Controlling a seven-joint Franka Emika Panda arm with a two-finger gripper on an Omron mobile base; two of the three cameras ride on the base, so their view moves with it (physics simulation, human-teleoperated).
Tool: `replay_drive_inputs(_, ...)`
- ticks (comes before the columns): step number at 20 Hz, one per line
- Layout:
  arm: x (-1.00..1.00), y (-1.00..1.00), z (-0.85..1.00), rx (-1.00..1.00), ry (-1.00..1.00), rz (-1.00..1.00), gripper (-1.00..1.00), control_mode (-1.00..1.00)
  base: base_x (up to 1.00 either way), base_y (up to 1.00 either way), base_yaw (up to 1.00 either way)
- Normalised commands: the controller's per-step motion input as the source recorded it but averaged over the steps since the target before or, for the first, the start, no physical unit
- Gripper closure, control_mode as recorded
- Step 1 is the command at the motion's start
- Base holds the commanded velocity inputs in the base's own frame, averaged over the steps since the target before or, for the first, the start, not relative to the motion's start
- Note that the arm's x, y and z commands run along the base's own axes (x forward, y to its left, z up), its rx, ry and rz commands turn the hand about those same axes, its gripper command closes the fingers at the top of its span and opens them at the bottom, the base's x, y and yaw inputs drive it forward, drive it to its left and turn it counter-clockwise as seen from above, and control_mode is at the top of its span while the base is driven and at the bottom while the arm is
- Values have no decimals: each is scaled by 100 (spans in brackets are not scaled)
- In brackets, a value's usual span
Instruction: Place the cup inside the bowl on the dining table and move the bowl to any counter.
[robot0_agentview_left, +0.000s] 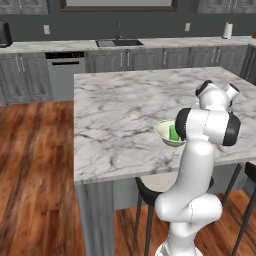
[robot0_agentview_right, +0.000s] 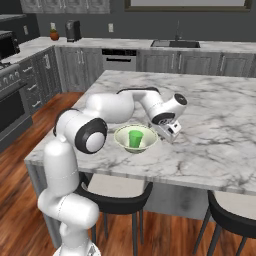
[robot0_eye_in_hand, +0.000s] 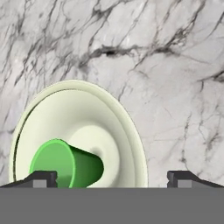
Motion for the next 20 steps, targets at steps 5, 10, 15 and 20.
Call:
replay_drive_inputs(5,0,0,-7,0,0,0,-100,-100,0,0,0)
replay_drive_inputs(10,0,0,-20,0,-1,0,-100,-100,0,0,0)
replay_drive_inputs(15,0,0,-17,0,0,0,-100,-100,0,0,0)
replay_drive_inputs(20,0,3,-6,0,0,0,-100,-100,0,0,0)
